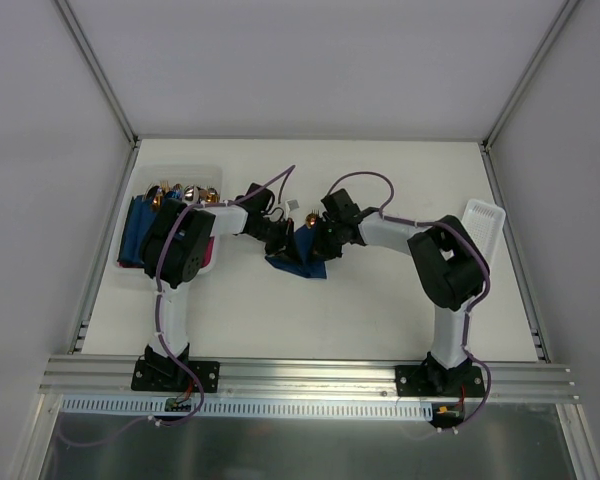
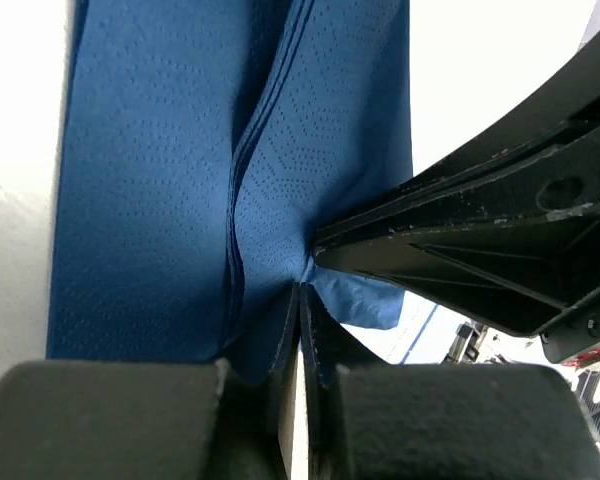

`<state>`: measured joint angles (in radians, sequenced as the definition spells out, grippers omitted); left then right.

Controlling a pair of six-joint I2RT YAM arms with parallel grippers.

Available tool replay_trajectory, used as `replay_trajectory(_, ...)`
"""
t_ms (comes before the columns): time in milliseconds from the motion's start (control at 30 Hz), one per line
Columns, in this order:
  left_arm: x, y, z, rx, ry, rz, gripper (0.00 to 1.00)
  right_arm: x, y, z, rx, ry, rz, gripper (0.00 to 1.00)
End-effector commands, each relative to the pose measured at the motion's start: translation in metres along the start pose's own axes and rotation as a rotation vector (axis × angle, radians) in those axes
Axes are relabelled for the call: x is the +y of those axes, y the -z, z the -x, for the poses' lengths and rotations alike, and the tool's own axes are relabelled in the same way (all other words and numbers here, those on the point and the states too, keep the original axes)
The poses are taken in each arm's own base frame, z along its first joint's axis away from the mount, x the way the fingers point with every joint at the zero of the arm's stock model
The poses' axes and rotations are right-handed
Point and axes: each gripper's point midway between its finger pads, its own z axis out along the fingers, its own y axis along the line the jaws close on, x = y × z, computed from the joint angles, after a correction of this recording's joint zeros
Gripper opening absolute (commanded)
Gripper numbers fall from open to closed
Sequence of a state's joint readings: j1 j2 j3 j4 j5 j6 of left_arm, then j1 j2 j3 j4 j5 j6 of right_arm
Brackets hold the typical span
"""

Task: Place the utensils on the paper napkin and roll it up

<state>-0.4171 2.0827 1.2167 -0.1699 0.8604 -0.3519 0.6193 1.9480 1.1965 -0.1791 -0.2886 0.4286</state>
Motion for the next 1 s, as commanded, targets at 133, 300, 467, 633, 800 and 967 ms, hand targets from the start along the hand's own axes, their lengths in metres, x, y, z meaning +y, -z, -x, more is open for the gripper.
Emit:
replay_trajectory(133, 0.011, 0.011, -0.015, -0.002, -0.003, 0.076, 0.0, -0.044, -0.008, -0.022, 0.072, 0.005, -0.168, 0.0)
replay_trajectory(300, -0.013, 0.024, -0.006, -0.038, -0.075, 0.028, 0.04, -0.049, -0.012, -0.032, 0.097, -0.038, -0.176, 0.0)
replay_trajectory(467, -0.043, 0.035, -0.003, -0.062, -0.151, -0.03, 0.08, -0.047, -0.017, -0.04, 0.096, -0.125, -0.145, 0.0)
replay_trajectory(633, -0.055, 0.029, -0.009, -0.052, -0.162, -0.055, 0.08, -0.05, -0.026, -0.048, 0.088, -0.241, -0.127, 0.0)
replay_trajectory(800, -0.047, 0.012, -0.014, -0.032, -0.118, -0.047, 0.08, -0.052, -0.031, -0.056, 0.078, -0.367, -0.109, 0.0)
replay_trajectory(967, -0.034, 0.004, -0.014, -0.031, -0.083, -0.029, 0.07, -0.053, -0.032, -0.058, 0.022, -0.496, -0.075, 0.0)
